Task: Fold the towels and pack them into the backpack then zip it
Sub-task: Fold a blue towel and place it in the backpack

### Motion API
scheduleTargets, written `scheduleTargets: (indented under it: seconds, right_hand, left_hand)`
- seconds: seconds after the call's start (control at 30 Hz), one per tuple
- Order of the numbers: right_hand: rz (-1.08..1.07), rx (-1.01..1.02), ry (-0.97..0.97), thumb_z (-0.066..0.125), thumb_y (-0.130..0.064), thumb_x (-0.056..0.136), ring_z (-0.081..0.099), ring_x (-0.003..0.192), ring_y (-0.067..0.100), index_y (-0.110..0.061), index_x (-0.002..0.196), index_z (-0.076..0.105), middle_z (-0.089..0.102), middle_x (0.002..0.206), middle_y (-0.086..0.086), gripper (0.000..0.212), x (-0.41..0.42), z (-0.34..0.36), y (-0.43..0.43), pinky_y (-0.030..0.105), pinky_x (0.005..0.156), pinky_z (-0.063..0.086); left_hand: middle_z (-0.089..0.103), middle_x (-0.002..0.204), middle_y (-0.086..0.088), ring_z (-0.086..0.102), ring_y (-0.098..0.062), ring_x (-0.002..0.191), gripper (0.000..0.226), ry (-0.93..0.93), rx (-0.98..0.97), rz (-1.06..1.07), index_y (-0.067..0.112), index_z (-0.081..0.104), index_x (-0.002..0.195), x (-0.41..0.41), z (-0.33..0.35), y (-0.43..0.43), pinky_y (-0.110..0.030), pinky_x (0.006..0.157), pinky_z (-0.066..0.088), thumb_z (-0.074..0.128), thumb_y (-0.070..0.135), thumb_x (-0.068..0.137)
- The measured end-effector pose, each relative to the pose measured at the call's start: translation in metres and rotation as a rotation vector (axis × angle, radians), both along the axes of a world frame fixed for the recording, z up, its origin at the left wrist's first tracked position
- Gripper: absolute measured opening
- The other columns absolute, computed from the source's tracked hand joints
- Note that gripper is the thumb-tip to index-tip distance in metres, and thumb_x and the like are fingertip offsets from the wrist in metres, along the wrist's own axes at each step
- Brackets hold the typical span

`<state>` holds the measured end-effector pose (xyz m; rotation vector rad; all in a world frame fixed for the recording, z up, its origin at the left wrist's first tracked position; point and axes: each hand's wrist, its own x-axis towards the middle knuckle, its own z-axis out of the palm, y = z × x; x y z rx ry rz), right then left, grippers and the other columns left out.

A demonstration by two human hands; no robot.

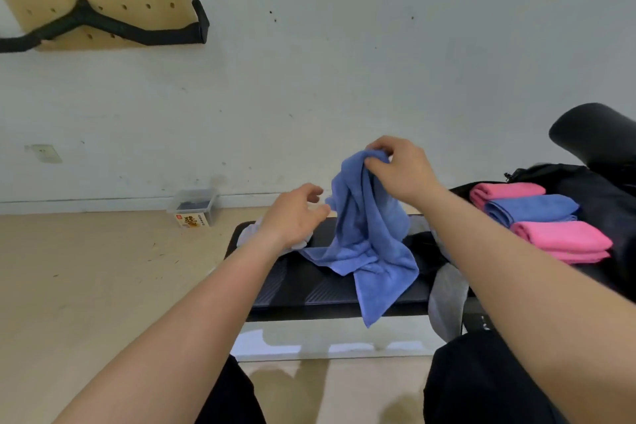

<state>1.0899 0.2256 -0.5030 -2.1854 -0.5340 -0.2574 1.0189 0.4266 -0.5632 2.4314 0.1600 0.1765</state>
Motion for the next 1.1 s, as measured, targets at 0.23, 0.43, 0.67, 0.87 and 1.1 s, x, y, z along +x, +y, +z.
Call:
scheduleTargets:
  seconds: [0.23, 0.43, 0.67, 0.87, 1.1]
  right_hand:
    - [0.025, -0.277, 0.198, 0.058, -0.013, 0.085, 0.056, 0.072, 0.025, -0.023, 0.091, 0.05, 0.058, 0.083, 0.003, 0.014, 0.003, -0.116, -0.021, 0.04, 0.062, 0.046]
    - [0.05, -0.439, 0.143, 0.063, -0.038, 0.078, 0.057, 0.099, 0.021, -0.034, 0.088, 0.066, 0.056, 0.107, 0.002, 0.011, 0.009, -0.131, -0.042, 0.038, 0.082, 0.052]
    - [0.123, -0.058, 0.102, 0.053, -0.021, 0.094, 0.051, 0.119, 0.008, -0.029, 0.121, 0.058, 0.056, 0.129, -0.01, 0.028, 0.009, -0.119, -0.039, 0.022, 0.096, 0.04]
    - [0.34, -0.189, 0.16, 0.062, -0.013, 0.082, 0.062, 0.088, 0.0, -0.035, 0.119, 0.063, 0.068, 0.096, -0.015, 0.043, 0.013, -0.12, -0.032, 0.02, 0.075, 0.05]
    - [0.163, -0.283, 0.134, 0.065, -0.024, 0.078, 0.046, 0.056, 0.006, -0.034, 0.075, 0.06, 0.05, 0.055, -0.015, 0.012, 0.009, -0.119, -0.035, 0.03, 0.055, 0.041]
  left_hand:
    - [0.07, 0.106, 0.007, 0.066, -0.011, 0.096, 0.03, 0.039, -0.089, -0.101, 0.023, 0.061, 0.119, 0.02, -0.059, -0.029, -0.039, 0.089, 0.055, 0.059, 0.017, 0.09]
    - [0.07, 0.098, 0.016, 0.065, -0.002, 0.09, 0.026, 0.028, -0.094, -0.095, 0.031, 0.067, 0.107, 0.025, -0.082, -0.045, -0.032, 0.082, 0.055, 0.064, 0.046, 0.086]
    - [0.071, 0.087, 0.017, 0.065, -0.001, 0.081, 0.027, -0.113, -0.211, -0.164, 0.034, 0.071, 0.095, 0.03, -0.072, -0.054, -0.025, 0.074, 0.054, 0.067, 0.013, 0.079]
    - [0.07, 0.096, 0.017, 0.064, -0.001, 0.091, 0.036, -0.189, -0.164, -0.183, 0.035, 0.069, 0.102, 0.025, -0.068, -0.049, -0.022, 0.083, 0.051, 0.066, 0.006, 0.081]
    - [0.069, 0.087, 0.017, 0.062, 0.0, 0.082, 0.012, -0.178, 0.062, -0.095, 0.037, 0.07, 0.096, 0.02, -0.067, -0.045, -0.034, 0.075, 0.054, 0.064, 0.028, 0.091]
